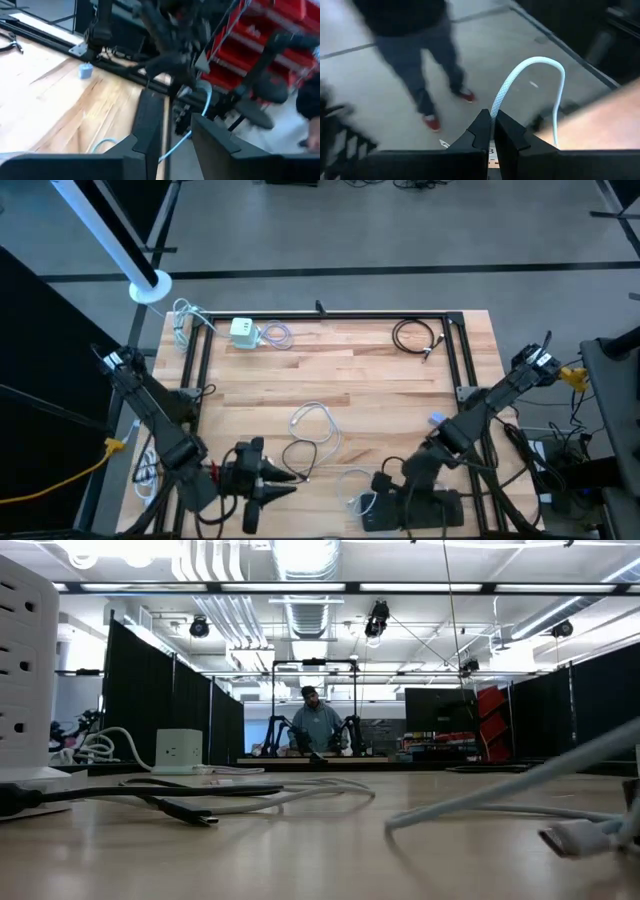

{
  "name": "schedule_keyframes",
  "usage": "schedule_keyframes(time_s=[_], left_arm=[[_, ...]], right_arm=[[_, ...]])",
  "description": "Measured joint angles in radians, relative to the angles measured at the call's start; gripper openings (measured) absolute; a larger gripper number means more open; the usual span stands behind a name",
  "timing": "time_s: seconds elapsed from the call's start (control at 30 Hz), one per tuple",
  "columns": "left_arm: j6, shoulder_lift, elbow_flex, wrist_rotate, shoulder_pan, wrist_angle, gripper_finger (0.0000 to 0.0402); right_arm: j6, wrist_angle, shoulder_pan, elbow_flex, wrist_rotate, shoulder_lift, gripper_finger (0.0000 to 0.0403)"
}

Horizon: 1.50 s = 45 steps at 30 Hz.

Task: Insert USB
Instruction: Insert the white charger cable into the black outlet extension

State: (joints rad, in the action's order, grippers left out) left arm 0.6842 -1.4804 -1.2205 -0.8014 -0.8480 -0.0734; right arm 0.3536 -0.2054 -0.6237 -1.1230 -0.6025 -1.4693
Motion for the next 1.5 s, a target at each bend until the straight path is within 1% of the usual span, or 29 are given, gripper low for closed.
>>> schedule_keyframes(time_s=[0.03, 0.1, 0.2, 0.27, 0.37, 0.53, 0.6, 0.67, 0.73, 0.83, 1.0, 1.17, 1.5], left_arm=[[0.005, -0.008, 0.000, 0.000, 0.000, -0.008, 0.0093], [0.043, -0.020, 0.000, -0.002, 0.003, -0.007, 0.0090], [0.087, -0.035, 0.000, -0.012, 0.006, 0.012, 0.0083], [0.077, -0.038, 0.000, -0.026, 0.003, 0.020, 0.0077], [0.044, -0.038, 0.000, -0.061, 0.002, 0.003, 0.0066], [-0.002, -0.034, 0.000, -0.075, 0.002, -0.026, 0.0049], [0.003, -0.034, 0.000, -0.075, 0.002, -0.034, 0.0043], [0.006, -0.034, 0.000, -0.075, 0.001, -0.035, 0.0037], [0.006, -0.034, 0.000, -0.075, 0.001, -0.035, 0.0032], [0.006, -0.034, 0.000, -0.075, 0.001, -0.034, 0.0027], [0.022, -0.034, 0.000, -0.071, -0.001, -0.037, 0.0027], [0.004, -0.034, 0.000, -0.070, 0.000, -0.042, 0.0027], [0.005, -0.034, 0.000, -0.068, 0.000, -0.048, 0.0027]], right_arm=[[0.047, 0.023, 0.016, 0.024, -0.066, 0.001, 0.0000], [0.102, 0.080, 0.059, 0.073, -0.158, -0.013, 0.0000], [0.134, 0.176, 0.112, 0.126, -0.233, -0.058, 0.0000], [0.160, 0.227, 0.136, 0.135, -0.273, -0.100, 0.0000], [0.219, 0.265, 0.160, 0.135, -0.364, -0.175, 0.0000], [0.249, 0.427, 0.193, 0.134, -0.443, -0.331, 0.0000], [0.232, 0.482, 0.210, 0.118, -0.449, -0.390, 0.0000], [0.229, 0.501, 0.231, 0.083, -0.451, -0.433, 0.0000], [0.234, 0.515, 0.246, 0.038, -0.480, -0.464, 0.0000], [0.234, 0.512, 0.258, 0.005, -0.586, -0.495, 0.0000], [0.234, 0.500, 0.258, 0.028, -0.671, -0.506, 0.0000], [0.269, 0.497, 0.250, 0.060, -0.653, -0.520, 0.0000], [0.299, 0.538, 0.251, 0.032, -0.654, -0.626, 0.0000]])
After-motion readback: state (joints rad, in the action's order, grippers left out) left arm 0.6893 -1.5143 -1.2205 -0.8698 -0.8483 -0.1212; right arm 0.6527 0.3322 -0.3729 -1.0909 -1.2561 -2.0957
